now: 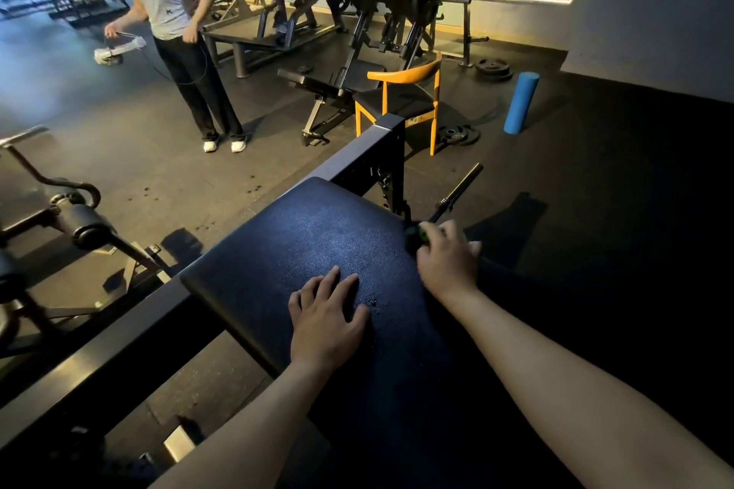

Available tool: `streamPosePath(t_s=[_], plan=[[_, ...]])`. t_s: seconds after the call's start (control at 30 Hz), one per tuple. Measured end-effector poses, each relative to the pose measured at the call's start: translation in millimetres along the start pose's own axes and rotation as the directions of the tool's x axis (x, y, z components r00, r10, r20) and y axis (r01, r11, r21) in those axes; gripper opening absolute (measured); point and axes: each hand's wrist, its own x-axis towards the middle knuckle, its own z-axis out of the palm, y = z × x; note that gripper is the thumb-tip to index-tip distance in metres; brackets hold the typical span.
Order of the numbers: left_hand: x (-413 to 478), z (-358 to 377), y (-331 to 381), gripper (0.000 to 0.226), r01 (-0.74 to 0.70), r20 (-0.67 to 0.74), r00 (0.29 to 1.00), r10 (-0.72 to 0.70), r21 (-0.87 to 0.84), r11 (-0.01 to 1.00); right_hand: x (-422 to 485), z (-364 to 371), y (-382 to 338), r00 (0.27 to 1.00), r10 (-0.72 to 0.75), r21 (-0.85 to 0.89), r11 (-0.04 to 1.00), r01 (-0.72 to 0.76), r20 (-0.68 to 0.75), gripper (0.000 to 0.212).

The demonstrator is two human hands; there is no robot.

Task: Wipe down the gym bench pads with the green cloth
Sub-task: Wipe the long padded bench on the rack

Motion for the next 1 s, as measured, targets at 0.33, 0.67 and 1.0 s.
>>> streamPosePath(t_s=[0.33,0.67,1.0], plan=[[-1.1,-3.2,-2.0,0.075,-0.017,0.011,1.0,0.017,-0.037,0.999,-37.1,11.3,-30.9,0.995,-0.028,-0.047,0.998,0.032,0.098,0.038],[-20.6,-16.2,-23.2,0.081,-0.011,0.025,1.0,0.015,-0.151,0.988,-39.6,1.1,-38.2,0.971,-0.17,0.036,0.985,0.166,0.17,0.04],[-56.8,-11.7,-38.2,0.077,0.21,0.042,0.977,-0.207,-0.091,0.973,-67.0,21.6,-70.6,0.973,-0.107,-0.025,0.993,0.114,0.205,0.035]])
